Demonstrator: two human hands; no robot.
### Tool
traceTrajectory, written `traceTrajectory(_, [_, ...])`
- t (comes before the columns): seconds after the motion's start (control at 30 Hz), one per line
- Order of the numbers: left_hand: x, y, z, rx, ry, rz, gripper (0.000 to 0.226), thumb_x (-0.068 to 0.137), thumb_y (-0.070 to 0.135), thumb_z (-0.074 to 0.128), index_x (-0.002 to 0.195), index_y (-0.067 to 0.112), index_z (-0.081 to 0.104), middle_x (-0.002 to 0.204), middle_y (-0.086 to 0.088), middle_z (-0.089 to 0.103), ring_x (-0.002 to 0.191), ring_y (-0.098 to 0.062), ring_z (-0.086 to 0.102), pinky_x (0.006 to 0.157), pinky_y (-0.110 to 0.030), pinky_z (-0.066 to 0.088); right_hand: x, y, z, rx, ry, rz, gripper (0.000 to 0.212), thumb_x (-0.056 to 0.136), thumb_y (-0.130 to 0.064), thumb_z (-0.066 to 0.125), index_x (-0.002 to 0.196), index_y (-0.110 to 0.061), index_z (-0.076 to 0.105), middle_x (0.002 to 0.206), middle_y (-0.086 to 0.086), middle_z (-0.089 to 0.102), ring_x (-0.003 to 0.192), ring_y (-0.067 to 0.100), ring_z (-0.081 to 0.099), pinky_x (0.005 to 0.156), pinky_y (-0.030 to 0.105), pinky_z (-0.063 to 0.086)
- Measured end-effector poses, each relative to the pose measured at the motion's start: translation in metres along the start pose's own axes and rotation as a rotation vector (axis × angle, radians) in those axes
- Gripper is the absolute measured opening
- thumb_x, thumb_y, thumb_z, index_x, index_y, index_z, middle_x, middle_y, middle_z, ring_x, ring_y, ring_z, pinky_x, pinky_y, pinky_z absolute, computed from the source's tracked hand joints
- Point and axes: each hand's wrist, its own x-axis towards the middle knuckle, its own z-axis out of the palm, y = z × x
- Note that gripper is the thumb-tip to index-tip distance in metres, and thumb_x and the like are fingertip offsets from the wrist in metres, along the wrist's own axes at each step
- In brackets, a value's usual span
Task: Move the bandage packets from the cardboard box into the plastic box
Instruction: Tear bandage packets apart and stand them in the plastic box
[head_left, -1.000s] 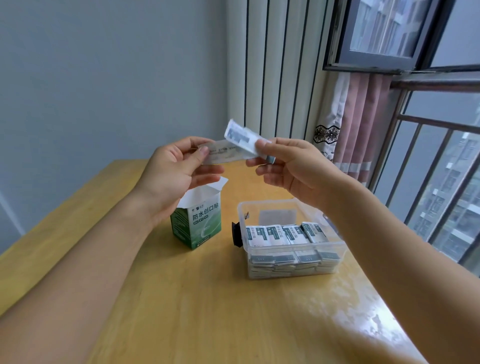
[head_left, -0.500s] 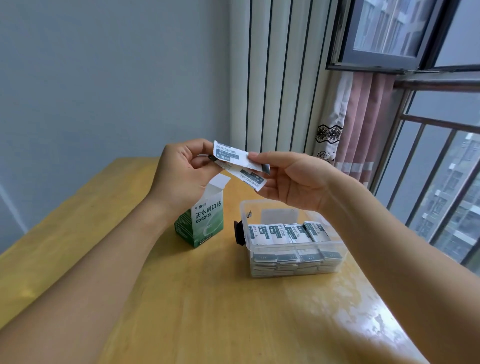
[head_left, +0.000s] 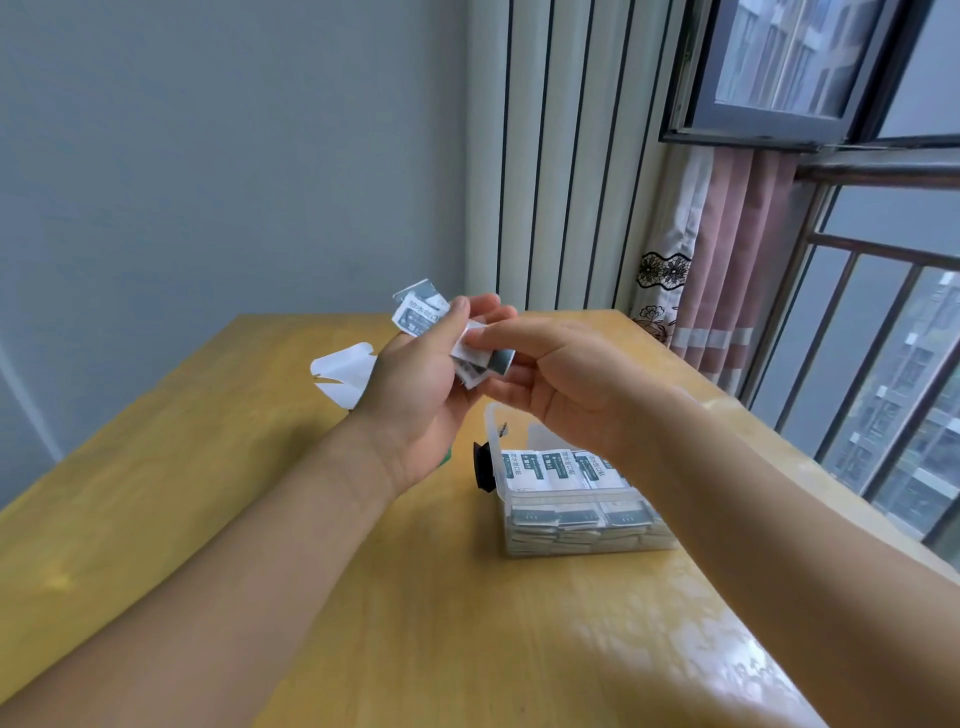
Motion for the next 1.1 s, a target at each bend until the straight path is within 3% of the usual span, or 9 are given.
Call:
traceTrajectory(0.07, [-0.001, 0.000, 0.000, 0.058, 0.057, -0.003, 0.028, 0.106, 0.031, 0.046, 0.095, 0.016, 0.066, 0.101, -0.005, 0.076, 0.090, -0.020, 0.073, 0.072, -0.030, 0.059, -0.006, -0.007, -0.004, -0.308, -0.008, -0.015, 0.007, 0.084, -0.011, 0.076, 0.089, -0.007, 0.074, 0.087, 0.010, 0.073, 0.077, 0.020, 0.065, 0.066, 0.025, 0.057])
traceTrajectory(0.17, [-0.003, 0.006, -0.002, 0.136, 0.082, -0.002, 0.031, 0.104, 0.037, 0.049, 0.087, 0.014, 0.060, 0.094, -0.012, 0.073, 0.091, -0.027, 0.075, 0.073, -0.042, 0.063, -0.010, -0.024, -0.016, -0.725, 0.112, -0.201, 0.018, 0.085, -0.027, 0.077, 0.087, -0.009, 0.074, 0.082, 0.007, 0.075, 0.076, 0.017, 0.069, 0.075, 0.031, 0.057])
traceTrajectory(0.37, [-0.010, 0.003, -0.001, 0.506, -0.109, -0.041, 0.031, 0.099, 0.042, 0.054, 0.084, 0.015, 0.059, 0.070, -0.001, 0.059, 0.064, -0.016, 0.065, 0.046, -0.024, 0.049, -0.018, -0.037, -0.014, -1.064, 0.006, -0.591, 0.038, 0.096, -0.031, 0.062, 0.133, -0.032, 0.059, 0.124, -0.019, 0.064, 0.106, 0.003, 0.063, 0.091, 0.031, 0.056])
traceTrajectory(0.5, [-0.012, -0.002, -0.001, 0.636, -0.202, -0.104, 0.026, 0.102, 0.033, 0.056, 0.086, 0.016, 0.067, 0.069, 0.000, 0.063, 0.066, -0.014, 0.064, 0.050, -0.022, 0.046, -0.022, -0.035, -0.008, -1.246, 0.007, -0.648, 0.028, 0.099, -0.022, 0.059, 0.126, -0.025, 0.067, 0.097, -0.032, 0.061, 0.090, -0.007, 0.064, 0.075, 0.028, 0.061])
traceTrajectory(0.57, [-0.012, -0.003, 0.001, 0.633, -0.199, -0.115, 0.026, 0.102, 0.031, 0.056, 0.086, 0.015, 0.069, 0.069, 0.001, 0.063, 0.067, -0.013, 0.064, 0.051, -0.023, 0.046, -0.021, -0.036, -0.011, -1.315, 0.029, -0.670, 0.026, 0.098, -0.020, 0.061, 0.121, -0.025, 0.071, 0.098, -0.023, 0.069, 0.090, -0.002, 0.066, 0.078, 0.028, 0.061])
traceTrajectory(0.77, [-0.011, -0.005, 0.002, 0.737, -0.194, -0.108, 0.029, 0.102, 0.036, 0.055, 0.084, 0.016, 0.067, 0.064, 0.003, 0.057, 0.064, -0.015, 0.056, 0.048, -0.021, 0.038, -0.018, -0.040, -0.017, -1.388, 0.011, -0.652, 0.027, 0.094, -0.018, 0.066, 0.119, -0.027, 0.072, 0.102, -0.011, 0.074, 0.087, 0.006, 0.069, 0.082, 0.029, 0.058])
traceTrajectory(0.9, [-0.012, -0.012, 0.004, 0.813, -0.199, -0.109, 0.030, 0.101, 0.035, 0.057, 0.079, 0.015, 0.062, 0.065, -0.001, 0.057, 0.060, -0.015, 0.056, 0.045, -0.021, 0.037, -0.017, -0.041, -0.023, -1.307, -0.077, -0.562, 0.018, 0.092, -0.011, 0.069, 0.108, -0.017, 0.075, 0.086, -0.008, 0.073, 0.062, 0.007, 0.066, 0.060, 0.024, 0.057])
traceTrajectory(1.0, [-0.013, -0.014, 0.007, 0.778, -0.223, -0.133, 0.019, 0.099, 0.034, 0.060, 0.096, 0.016, 0.065, 0.077, -0.003, 0.066, 0.070, -0.014, 0.069, 0.051, -0.025, 0.049, -0.019, -0.047, -0.032, -1.183, -0.142, -0.449, 0.009, 0.092, -0.005, 0.067, 0.098, -0.008, 0.074, 0.076, 0.000, 0.073, 0.059, 0.017, 0.064, 0.059, 0.025, 0.057])
traceTrajectory(1.1, [-0.011, -0.015, 0.005, 0.837, -0.222, -0.046, 0.024, 0.095, 0.034, 0.066, 0.114, 0.021, 0.065, 0.101, -0.001, 0.073, 0.093, -0.015, 0.072, 0.071, -0.036, 0.062, -0.025, -0.061, -0.058, -1.076, -0.126, -0.272, 0.011, 0.092, -0.002, 0.064, 0.094, -0.010, 0.072, 0.073, 0.001, 0.070, 0.062, 0.013, 0.059, 0.061, 0.023, 0.054])
